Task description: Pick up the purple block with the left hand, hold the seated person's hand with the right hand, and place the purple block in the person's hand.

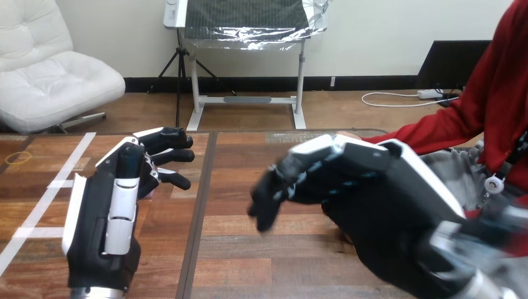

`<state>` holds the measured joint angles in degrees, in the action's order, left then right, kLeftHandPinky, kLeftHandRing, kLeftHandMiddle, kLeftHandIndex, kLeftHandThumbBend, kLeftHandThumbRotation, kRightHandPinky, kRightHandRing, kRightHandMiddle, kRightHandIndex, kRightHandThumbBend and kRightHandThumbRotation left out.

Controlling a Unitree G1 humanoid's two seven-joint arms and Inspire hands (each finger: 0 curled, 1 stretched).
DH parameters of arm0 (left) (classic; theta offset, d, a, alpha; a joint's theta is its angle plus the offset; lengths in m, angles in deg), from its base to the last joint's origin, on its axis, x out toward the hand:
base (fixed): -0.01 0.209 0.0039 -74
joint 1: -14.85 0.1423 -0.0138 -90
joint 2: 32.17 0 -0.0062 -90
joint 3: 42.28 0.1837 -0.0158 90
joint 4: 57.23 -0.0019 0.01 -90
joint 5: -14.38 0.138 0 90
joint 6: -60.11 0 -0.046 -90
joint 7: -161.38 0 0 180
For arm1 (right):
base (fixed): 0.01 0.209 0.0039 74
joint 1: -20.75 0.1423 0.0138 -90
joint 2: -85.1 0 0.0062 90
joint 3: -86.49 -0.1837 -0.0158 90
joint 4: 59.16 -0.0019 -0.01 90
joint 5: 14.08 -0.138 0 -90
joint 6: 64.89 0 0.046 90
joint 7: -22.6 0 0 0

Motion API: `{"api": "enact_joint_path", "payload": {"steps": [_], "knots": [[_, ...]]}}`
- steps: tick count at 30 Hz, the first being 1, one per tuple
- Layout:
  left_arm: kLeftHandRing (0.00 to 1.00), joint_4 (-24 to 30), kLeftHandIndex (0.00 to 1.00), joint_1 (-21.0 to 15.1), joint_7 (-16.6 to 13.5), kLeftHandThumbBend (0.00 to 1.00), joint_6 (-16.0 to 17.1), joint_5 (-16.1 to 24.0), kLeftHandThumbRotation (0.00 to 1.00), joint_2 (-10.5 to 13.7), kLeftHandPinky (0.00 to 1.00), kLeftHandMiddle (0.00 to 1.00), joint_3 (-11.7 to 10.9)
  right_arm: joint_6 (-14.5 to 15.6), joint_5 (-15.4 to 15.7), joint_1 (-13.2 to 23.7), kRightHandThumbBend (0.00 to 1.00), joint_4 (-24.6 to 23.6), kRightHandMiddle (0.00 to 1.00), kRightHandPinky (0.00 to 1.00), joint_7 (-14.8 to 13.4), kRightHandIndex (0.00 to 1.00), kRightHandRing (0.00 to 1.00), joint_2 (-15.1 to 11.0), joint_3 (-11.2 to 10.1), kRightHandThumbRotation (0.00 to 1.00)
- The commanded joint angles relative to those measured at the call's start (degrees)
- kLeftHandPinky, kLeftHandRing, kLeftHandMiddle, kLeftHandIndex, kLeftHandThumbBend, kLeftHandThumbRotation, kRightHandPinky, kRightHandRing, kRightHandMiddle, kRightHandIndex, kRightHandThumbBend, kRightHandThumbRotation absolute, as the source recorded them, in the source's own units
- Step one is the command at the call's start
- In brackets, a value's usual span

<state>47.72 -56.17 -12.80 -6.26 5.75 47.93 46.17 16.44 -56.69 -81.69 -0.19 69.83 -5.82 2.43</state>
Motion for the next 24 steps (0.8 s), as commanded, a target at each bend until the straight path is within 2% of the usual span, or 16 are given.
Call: {"api": "enact_joint_path", "payload": {"steps": [1,2,3,5,6,7,8,9,12,15,16,18,19,20,22,24], "knots": [[0.63,0.93,0.62,-2.54,-0.48,0.52,0.27,-0.85,0.98,-0.36,0.44,0.67,-2.1,-2.52,-5.96,3.02,0.99,-4.11,0.67,0.43,6.58,0.66,0.61,3.24,3.59,0.99],[0.63,0.95,0.62,-2.58,-0.43,0.52,0.23,-0.92,0.98,-0.3,0.44,0.67,-2.22,-3.51,-6.3,3.7,1.0,-3.69,0.67,0.42,7.89,0.67,0.62,4.55,4.51,0.99],[0.63,1.03,0.61,-2.59,-0.48,0.51,0.12,-0.82,0.98,-0.2,0.44,0.67,-2.44,-6.37,-3.86,3.81,1.0,-3.91,0.68,0.41,8.83,0.67,0.62,5.39,5.23,0.99],[0.63,1.11,0.62,-2.61,-0.49,0.51,0.0,-0.69,0.98,-0.13,0.44,0.67,-2.74,-9.41,-0.64,3.5,1.0,-4.34,0.7,0.4,9.49,0.7,0.64,5.78,5.55,1.0],[0.63,1.1,0.62,-2.68,-0.4,0.52,-0.04,-0.79,0.99,-0.02,0.44,0.67,-2.96,-13.45,1.95,2.3,1.0,-4.43,0.71,0.39,8.75,0.71,0.64,8.87,7.27,1.0],[0.63,1.07,0.62,-2.73,-0.28,0.51,-0.05,-0.92,0.99,0.05,0.44,0.67,-3.13,-16.19,3.49,1.44,1.0,-4.34,0.7,0.38,8.16,0.71,0.63,11.19,8.6,1.0],[0.63,1.05,0.62,-2.77,-0.2,0.51,-0.07,-1.0,0.99,0.09,0.44,0.68,-3.25,-18.13,4.57,0.86,1.0,-4.24,0.69,0.37,7.74,0.7,0.62,12.74,9.54,1.0],[0.63,1.06,0.62,-2.84,-0.11,0.51,-0.13,-1.17,0.99,0.15,0.44,0.68,-3.4,-19.56,5.0,-0.12,1.0,-4.5,0.69,0.36,7.43,0.7,0.61,14.24,11.54,1.0],[0.64,1.09,0.62,-2.92,0.03,0.51,-0.25,-1.42,1.0,0.22,0.43,0.68,-3.61,-21.2,5.31,-1.13,1.0,-4.64,0.67,0.31,6.94,0.68,0.6,15.28,14.42,1.0],[0.64,1.18,0.62,-3.02,0.1,0.51,-0.4,-1.61,1.0,0.25,0.44,0.68,-3.71,-21.23,8.24,-2.43,1.0,-6.48,0.65,0.29,4.77,0.64,0.6,14.57,16.63,1.0],[0.64,1.13,0.62,-3.11,0.21,0.51,-0.33,-1.72,1.0,0.28,0.44,0.68,-3.75,-21.27,8.64,-3.99,1.0,-6.76,0.65,0.27,4.23,0.63,0.6,14.45,18.44,1.0],[0.64,1.08,0.62,-3.21,0.4,0.51,-0.26,-1.84,1.0,0.26,0.44,0.69,-3.83,-21.59,9.0,-5.78,1.0,-6.83,0.61,0.22,3.59,0.55,0.58,14.34,20.66,0.97],[0.64,1.05,0.62,-3.24,0.56,0.5,-0.16,-1.93,1.0,0.28,0.44,0.69,-3.88,-17.04,6.77,-6.62,1.0,-7.74,0.6,0.2,3.85,0.53,0.57,10.86,21.62,0.96],[0.65,1.04,0.62,-3.25,0.67,0.5,-0.11,-1.98,1.0,0.27,0.44,0.69,-3.92,-13.69,5.12,-7.0,0.64,-8.42,0.56,0.12,4.04,0.47,0.49,8.21,22.11,0.93],[0.65,1.12,0.62,-3.24,0.75,0.5,-0.11,-1.86,1.0,0.17,0.44,0.69,-3.96,-10.13,3.35,-7.43,0.41,-9.27,0.52,0.08,4.21,0.43,0.44,5.48,22.51,0.91],[0.65,1.25,0.62,-3.2,0.71,0.5,-0.16,-1.65,1.0,0.05,0.44,0.69,-3.95,-9.76,3.11,-7.5,0.26,-9.6,0.5,0.05,4.06,0.41,0.4,5.2,22.42,0.9]]}}
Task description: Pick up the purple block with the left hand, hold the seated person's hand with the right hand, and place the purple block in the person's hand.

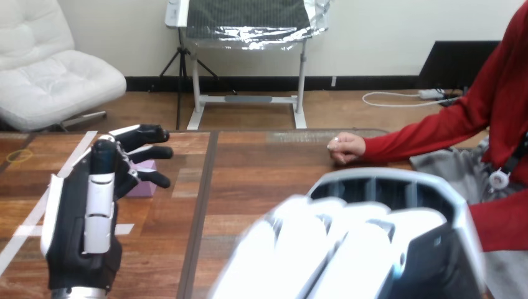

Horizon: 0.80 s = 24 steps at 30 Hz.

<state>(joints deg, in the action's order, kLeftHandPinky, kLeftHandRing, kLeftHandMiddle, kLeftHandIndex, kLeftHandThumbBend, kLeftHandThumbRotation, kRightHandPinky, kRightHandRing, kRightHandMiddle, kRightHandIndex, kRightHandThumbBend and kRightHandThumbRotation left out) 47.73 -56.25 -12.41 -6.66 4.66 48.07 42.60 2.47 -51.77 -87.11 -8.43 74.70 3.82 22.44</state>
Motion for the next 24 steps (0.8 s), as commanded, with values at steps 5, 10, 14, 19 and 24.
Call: {"api": "enact_joint_path", "payload": {"steps": [5,10,14,19,24], "knots": [[0.65,1.96,0.61,-2.77,-0.12,0.5,-0.39,0.31,1.0,-0.38,0.44,0.69,-0.32,5.01,-2.33,-2.3,0.07,-2.06,0.47,0.01,-1.03,0.38,0.35,-5.01,2.13,0.89],[0.64,1.99,0.61,-2.62,-0.4,0.5,-0.33,0.77,1.0,-0.61,0.44,0.68,-0.34,5.08,-2.61,-2.37,0.02,-2.43,0.46,0.0,-1.38,0.37,0.34,-5.62,2.13,0.89],[0.64,1.8,0.6,-2.57,-0.54,0.51,-0.14,1.08,1.0,-0.68,0.44,0.68,-0.46,4.98,-2.76,-2.28,0.01,-2.57,0.46,0.0,-1.73,0.36,0.33,-6.01,2.22,0.89],[0.64,1.89,0.61,-2.36,-0.74,0.53,-0.36,1.53,1.0,-0.69,0.44,0.67,-0.64,4.89,-2.79,-2.21,0.0,-2.65,0.46,0.0,-1.97,0.36,0.33,-6.21,2.3,0.89],[0.64,1.86,0.61,-2.38,-0.66,0.54,-0.41,1.35,1.0,-0.75,0.45,0.67,-0.71,4.82,-2.82,-2.15,0.0,-2.68,0.46,0.0,-2.12,0.36,0.33,-6.34,2.36,0.89]]}}
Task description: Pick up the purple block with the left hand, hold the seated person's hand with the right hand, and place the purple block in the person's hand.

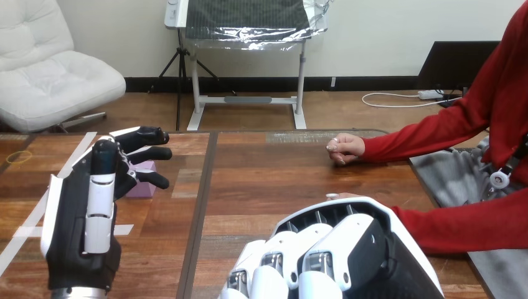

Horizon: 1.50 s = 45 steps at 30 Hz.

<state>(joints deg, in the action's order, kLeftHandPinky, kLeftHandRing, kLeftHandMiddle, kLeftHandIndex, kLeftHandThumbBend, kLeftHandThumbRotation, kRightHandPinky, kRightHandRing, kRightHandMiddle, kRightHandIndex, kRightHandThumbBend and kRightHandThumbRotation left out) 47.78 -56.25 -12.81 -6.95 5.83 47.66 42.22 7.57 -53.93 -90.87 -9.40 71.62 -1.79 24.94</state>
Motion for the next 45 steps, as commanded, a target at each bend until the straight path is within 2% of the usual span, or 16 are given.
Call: {"api": "enact_joint_path", "payload": {"steps": [1,45], "knots": [[0.64,1.66,0.61,-2.44,-0.11,0.54,0.06,0.05,1.0,-0.26,0.45,0.67,-0.36,-0.29,-0.67,1.61,0.0,-1.71,0.46,0.0,0.96,0.36,0.33,-0.75,-0.14,0.89],[0.64,1.09,0.58,-3.13,-0.08,0.49,0.17,0.48,1.0,-0.38,0.44,0.67,0.0,-0.36,-1.51,2.08,0.0,-1.29,0.46,0.0,1.09,0.36,0.32,-1.13,-0.76,0.89]]}}
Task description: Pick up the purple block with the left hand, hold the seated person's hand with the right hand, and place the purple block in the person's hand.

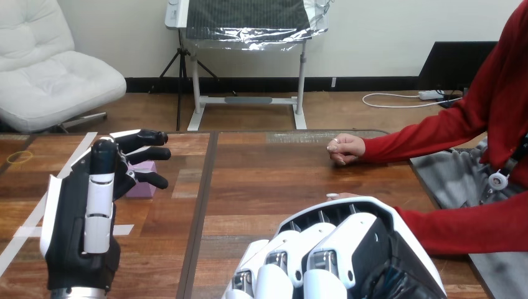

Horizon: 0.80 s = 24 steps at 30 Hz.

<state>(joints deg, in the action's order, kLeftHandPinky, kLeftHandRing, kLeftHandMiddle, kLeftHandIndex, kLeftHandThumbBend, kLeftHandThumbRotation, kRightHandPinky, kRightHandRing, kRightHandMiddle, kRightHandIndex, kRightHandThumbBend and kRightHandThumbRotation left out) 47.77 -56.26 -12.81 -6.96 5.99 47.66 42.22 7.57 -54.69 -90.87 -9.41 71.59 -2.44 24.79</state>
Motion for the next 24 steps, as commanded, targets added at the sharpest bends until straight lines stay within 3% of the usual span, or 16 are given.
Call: {"api": "enact_joint_path", "payload": {"steps": [1,14,15,16,17,18,20,24], "knots": [[0.64,1.11,0.57,-3.14,-0.07,0.49,0.11,0.25,1.0,-0.4,0.44,0.67,0.04,-0.35,-0.77,2.1,0.0,-1.26,0.46,0.0,1.12,0.36,0.32,-0.47,-0.63,0.89],[0.64,0.32,0.57,-3.55,0.02,0.48,0.71,0.2,1.0,-0.71,0.43,0.67,0.33,-0.36,-1.19,2.38,0.0,-0.74,0.46,0.0,1.42,0.36,0.32,-0.46,-1.05,0.89],[0.64,0.32,0.57,-3.52,-0.07,0.48,0.68,0.37,1.0,-0.73,0.43,0.67,0.34,3.64,2.87,8.65,0.0,1.23,0.46,0.0,-7.23,0.36,0.32,2.77,-4.52,0.89],[0.64,0.3,0.57,-3.51,-0.13,0.48,0.66,0.51,1.0,-0.75,0.43,0.67,0.35,6.64,5.92,13.36,0.2,2.73,0.54,0.01,-13.71,0.44,0.38,5.2,-7.12,0.91],[0.64,0.29,0.57,-3.5,-0.17,0.48,0.65,0.61,1.0,-0.77,0.43,0.67,0.36,8.69,7.98,16.52,0.36,3.69,0.6,0.03,-18.12,0.52,0.45,6.8,-8.85,0.93],[0.64,0.31,0.57,-3.5,-0.22,0.48,0.55,0.65,1.0,-0.81,0.43,0.67,0.39,7.59,10.83,18.3,0.49,6.09,0.65,0.06,-20.6,0.59,0.51,9.38,-9.78,0.95],[0.64,0.3,0.57,-3.53,-0.29,0.49,0.43,0.67,1.0,-0.86,0.43,0.67,0.44,5.09,13.24,18.67,0.66,8.43,0.72,0.16,-21.24,0.7,0.58,11.57,-9.85,0.97],[0.64,0.01,0.56,-3.68,-0.11,0.49,0.66,0.44,1.0,-0.88,0.43,0.67,0.57,4.37,12.33,22.77,0.86,13.86,0.81,0.27,-21.19,0.85,0.71,11.49,-11.81,0.99]]}}
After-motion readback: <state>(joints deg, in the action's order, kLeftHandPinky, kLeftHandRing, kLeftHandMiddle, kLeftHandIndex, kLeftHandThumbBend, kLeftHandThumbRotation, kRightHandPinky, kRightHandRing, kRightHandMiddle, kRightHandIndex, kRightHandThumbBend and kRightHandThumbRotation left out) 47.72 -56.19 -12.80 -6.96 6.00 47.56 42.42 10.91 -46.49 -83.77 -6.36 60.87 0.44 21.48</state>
